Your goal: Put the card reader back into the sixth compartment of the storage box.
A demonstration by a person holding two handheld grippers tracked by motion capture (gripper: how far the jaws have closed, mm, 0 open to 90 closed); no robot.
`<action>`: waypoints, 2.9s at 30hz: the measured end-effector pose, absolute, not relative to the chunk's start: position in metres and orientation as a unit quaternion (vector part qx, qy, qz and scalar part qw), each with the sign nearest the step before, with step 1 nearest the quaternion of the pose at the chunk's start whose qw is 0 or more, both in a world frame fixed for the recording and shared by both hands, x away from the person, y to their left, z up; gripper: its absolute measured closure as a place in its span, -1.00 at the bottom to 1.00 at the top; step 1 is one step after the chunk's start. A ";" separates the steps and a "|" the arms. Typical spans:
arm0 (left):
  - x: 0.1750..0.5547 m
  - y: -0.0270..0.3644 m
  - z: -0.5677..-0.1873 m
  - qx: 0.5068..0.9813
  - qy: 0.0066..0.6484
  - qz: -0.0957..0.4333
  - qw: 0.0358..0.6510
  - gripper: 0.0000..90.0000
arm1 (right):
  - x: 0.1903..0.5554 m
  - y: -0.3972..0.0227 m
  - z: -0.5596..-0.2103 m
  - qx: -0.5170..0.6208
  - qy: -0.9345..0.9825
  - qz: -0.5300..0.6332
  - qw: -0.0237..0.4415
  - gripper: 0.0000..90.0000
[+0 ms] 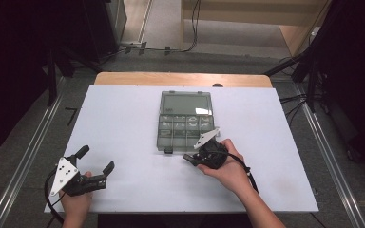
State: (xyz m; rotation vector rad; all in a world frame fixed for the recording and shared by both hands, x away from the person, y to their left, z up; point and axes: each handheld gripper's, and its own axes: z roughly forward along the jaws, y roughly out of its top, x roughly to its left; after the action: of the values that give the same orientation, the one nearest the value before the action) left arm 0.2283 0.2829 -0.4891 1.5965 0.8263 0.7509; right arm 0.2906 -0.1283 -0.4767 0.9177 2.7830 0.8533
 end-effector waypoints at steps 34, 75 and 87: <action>0.228 0.283 -0.489 0.678 0.350 0.318 0.562 -1.00 | 0.302 -0.130 -0.454 0.299 0.909 0.286 0.051 0.58; 0.228 0.284 -0.489 0.677 0.350 0.318 0.564 -1.00 | 0.322 -0.121 -0.442 0.313 0.902 0.292 0.053 0.58; 0.228 0.284 -0.489 0.677 0.350 0.317 0.564 -1.00 | 0.326 -0.116 -0.441 0.322 0.898 0.293 0.060 0.58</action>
State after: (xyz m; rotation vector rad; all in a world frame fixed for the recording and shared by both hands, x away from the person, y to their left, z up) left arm 0.2284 0.2838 -0.4890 1.5934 0.8233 0.7467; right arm 0.3258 -0.1156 -0.4409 0.9763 2.7195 0.8865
